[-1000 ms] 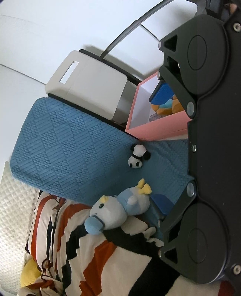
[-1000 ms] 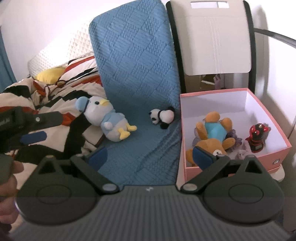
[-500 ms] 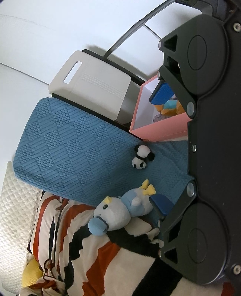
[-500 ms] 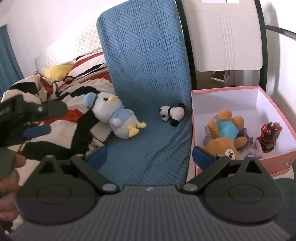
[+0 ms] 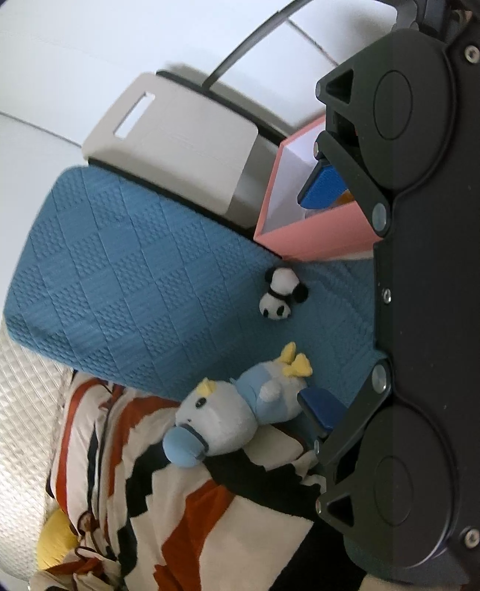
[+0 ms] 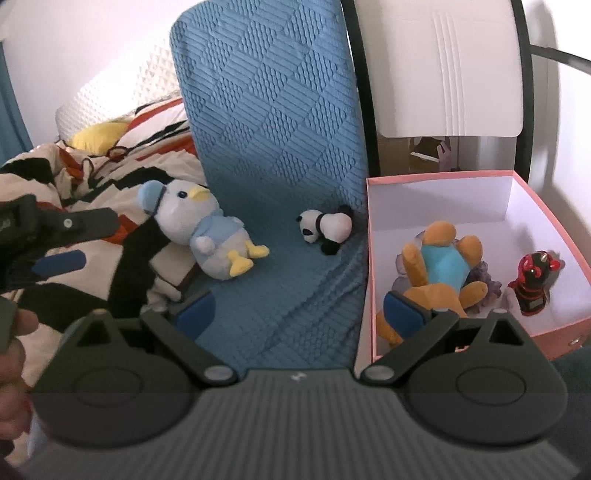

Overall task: Organize objects
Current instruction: 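Withdraw both tools from the box back toward the cushion, then grasp the black-and-white panda with the right tool while the left tool grasps the white duck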

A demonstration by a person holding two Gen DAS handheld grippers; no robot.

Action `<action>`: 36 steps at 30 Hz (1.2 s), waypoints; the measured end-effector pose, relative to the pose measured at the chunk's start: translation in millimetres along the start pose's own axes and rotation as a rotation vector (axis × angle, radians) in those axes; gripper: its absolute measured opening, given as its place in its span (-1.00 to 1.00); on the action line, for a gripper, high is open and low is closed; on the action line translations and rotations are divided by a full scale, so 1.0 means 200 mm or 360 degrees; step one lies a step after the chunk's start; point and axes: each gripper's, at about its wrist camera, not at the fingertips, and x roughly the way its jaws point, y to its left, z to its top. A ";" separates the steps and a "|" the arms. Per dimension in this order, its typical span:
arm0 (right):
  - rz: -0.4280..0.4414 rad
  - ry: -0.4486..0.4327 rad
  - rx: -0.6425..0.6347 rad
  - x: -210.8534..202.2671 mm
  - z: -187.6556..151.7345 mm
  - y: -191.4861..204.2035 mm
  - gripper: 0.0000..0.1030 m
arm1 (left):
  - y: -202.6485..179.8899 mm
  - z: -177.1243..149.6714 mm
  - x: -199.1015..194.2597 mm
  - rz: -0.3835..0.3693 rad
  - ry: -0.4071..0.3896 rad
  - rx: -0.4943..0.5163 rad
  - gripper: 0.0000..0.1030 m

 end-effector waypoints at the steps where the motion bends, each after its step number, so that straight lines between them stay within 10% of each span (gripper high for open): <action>1: -0.0002 0.0009 -0.0001 0.03 0.00 -0.01 0.93 | 0.01 0.00 0.02 0.0007 0.0000 -0.0004 0.99; 36: -0.0008 0.0250 -0.0354 1.32 0.36 0.05 0.51 | 0.54 0.08 1.21 0.0287 0.0157 -0.0271 1.00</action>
